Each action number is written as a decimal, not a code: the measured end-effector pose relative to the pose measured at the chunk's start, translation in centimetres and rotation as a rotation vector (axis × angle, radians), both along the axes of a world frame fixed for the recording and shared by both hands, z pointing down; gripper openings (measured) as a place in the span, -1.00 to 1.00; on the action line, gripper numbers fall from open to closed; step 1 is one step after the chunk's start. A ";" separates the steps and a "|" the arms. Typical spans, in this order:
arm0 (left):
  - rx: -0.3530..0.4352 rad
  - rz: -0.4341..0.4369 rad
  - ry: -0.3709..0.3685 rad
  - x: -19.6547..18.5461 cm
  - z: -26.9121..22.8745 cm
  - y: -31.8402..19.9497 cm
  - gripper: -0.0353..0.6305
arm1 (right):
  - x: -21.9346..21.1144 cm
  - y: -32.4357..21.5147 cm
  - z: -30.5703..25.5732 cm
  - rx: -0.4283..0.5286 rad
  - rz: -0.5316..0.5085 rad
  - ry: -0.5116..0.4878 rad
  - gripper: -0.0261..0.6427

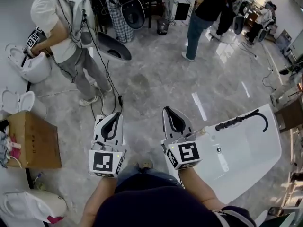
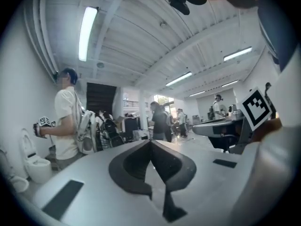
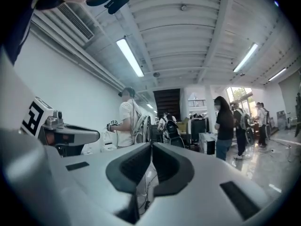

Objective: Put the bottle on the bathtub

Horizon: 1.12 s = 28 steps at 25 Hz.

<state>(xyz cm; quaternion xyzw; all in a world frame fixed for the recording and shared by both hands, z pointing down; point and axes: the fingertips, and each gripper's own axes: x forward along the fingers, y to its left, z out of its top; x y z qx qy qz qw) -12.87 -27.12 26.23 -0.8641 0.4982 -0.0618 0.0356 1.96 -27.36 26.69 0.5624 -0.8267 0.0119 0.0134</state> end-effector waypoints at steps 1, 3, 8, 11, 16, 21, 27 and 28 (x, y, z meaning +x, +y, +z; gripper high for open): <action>0.006 -0.043 -0.012 -1.7 -0.7 0.3 -0.83 | -1.4 0.0 -0.8 0.011 -0.019 0.003 -0.82; 0.022 -0.107 -0.024 -5.2 -1.9 1.3 -0.83 | -4.7 0.4 -2.2 0.032 -0.054 0.005 -0.82; 0.059 -0.206 -0.009 -11.3 -4.4 2.5 -0.83 | -11.4 0.7 -4.8 0.090 -0.143 -0.008 -0.82; 0.055 -0.230 -0.011 -10.9 -5.2 1.3 -0.83 | -11.5 -0.5 -5.6 0.080 -0.178 -0.012 -0.82; 0.070 -0.221 0.007 -9.7 -6.1 0.6 -0.83 | -11.1 -0.9 -6.0 0.060 -0.194 -0.019 -0.82; 0.083 -0.212 0.010 -9.6 -6.5 1.3 -0.83 | -11.3 -0.1 -6.4 0.069 -0.199 -0.021 -0.82; 0.081 -0.209 0.010 -8.2 -5.7 1.6 -0.83 | -10.0 0.1 -5.6 0.063 -0.199 -0.026 -0.82; 0.080 -0.209 0.010 -8.2 -5.4 1.9 -0.83 | -10.0 0.5 -5.3 0.061 -0.198 -0.025 -0.82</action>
